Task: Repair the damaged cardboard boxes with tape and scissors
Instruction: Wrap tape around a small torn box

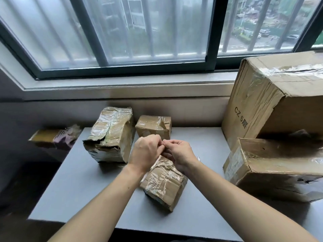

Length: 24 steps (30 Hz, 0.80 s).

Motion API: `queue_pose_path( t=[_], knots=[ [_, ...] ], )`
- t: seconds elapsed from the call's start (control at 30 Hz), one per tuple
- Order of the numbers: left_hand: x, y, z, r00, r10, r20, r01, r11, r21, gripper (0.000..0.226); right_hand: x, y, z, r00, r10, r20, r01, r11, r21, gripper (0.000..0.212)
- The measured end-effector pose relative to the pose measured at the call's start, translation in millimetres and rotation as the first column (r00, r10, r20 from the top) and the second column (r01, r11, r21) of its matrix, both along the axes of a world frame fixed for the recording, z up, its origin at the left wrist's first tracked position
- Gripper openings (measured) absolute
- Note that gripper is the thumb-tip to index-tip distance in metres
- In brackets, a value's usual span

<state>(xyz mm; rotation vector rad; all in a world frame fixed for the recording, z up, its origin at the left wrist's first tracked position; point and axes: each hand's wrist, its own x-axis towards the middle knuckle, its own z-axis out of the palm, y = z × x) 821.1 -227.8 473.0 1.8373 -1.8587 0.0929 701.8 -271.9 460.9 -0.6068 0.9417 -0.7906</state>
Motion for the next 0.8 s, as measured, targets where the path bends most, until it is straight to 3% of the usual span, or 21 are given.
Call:
queue_pose_path(
  t=[0.3,0.4,0.47,0.53,0.8],
  knots=[
    [15,50,-13,0.995,-0.027,0.092,0.025,0.999,0.023,0.024,7,18,-11,0.947,0.317,0.053,-0.322,0.928,0.186,0.009],
    [19,62,-18,1.0,-0.014,-0.017,0.016,0.997,0.071,0.035,9,26,-16,0.922,0.384,0.056,-0.386,0.896,0.218,0.013],
    [25,64,-21,0.997,-0.083,-0.005,0.083,0.989,0.122,0.018,10,32,-17,0.913,0.401,0.066,-0.406,0.886,0.224,0.016],
    [32,65,-24,0.992,-0.126,-0.011,0.126,0.979,0.157,0.019,13,37,-18,0.91,0.408,0.077,-0.415,0.883,0.22,0.021],
    [64,80,-24,0.952,-0.025,-0.307,0.05,0.996,0.072,0.017,54,59,-13,0.914,0.367,0.175,-0.393,0.908,0.145,0.026]
  ],
)
